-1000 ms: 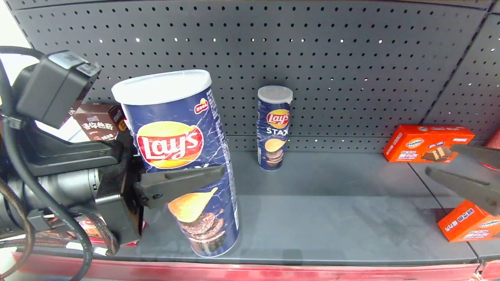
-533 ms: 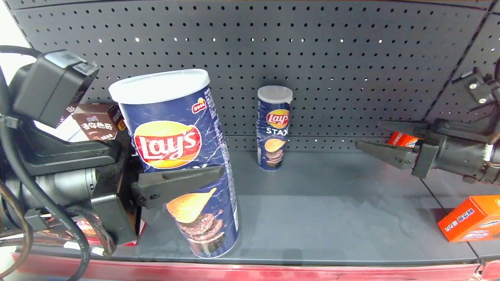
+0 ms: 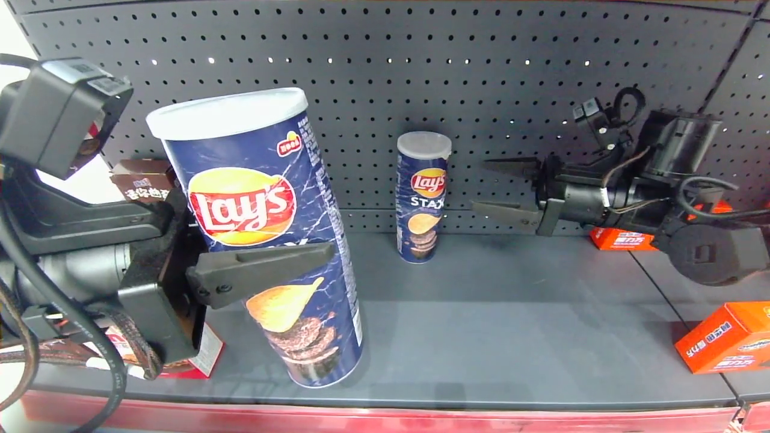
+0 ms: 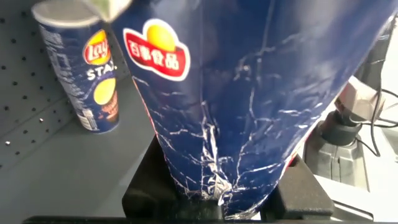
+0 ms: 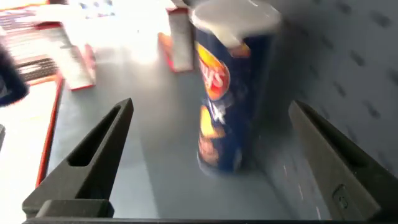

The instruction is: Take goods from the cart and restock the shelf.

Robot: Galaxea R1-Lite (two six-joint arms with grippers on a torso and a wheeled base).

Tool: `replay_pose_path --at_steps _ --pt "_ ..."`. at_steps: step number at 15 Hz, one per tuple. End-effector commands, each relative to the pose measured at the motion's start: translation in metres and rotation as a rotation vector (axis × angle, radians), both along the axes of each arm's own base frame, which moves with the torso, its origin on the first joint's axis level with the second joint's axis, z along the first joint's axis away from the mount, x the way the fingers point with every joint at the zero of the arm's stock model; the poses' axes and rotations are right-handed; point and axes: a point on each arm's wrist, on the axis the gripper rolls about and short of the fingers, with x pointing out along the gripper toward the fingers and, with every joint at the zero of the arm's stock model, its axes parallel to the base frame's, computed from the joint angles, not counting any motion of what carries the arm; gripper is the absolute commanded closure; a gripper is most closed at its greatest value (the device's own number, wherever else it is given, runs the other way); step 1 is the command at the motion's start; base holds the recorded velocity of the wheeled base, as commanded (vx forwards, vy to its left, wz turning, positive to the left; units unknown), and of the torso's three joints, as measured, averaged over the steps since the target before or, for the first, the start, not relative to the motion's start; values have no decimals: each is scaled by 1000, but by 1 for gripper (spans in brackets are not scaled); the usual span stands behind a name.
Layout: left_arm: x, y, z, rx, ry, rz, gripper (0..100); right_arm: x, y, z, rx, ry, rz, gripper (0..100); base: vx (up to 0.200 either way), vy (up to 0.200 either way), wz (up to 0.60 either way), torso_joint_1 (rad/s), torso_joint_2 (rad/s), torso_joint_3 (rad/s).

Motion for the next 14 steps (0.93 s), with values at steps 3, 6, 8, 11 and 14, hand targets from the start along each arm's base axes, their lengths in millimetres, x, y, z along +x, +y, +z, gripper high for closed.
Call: replay_pose_path --at_steps 3,6,8,11,14 --pt "4 2 4 -5 -10 5 100 27 20 -28 -17 47 37 0 0 0 0 0 0 0" --pt "5 2 6 -8 -15 5 100 35 27 -33 -17 51 47 0 0 0 0 0 0 0" --pt "5 1 6 -9 -17 5 100 42 31 -38 -18 54 51 0 0 0 0 0 0 0" --pt "8 1 7 -9 -17 7 100 54 37 -48 -22 65 54 0 0 0 0 0 0 0" --pt "14 1 8 -8 -15 18 100 62 44 -55 -22 67 62 0 0 0 0 0 0 0"
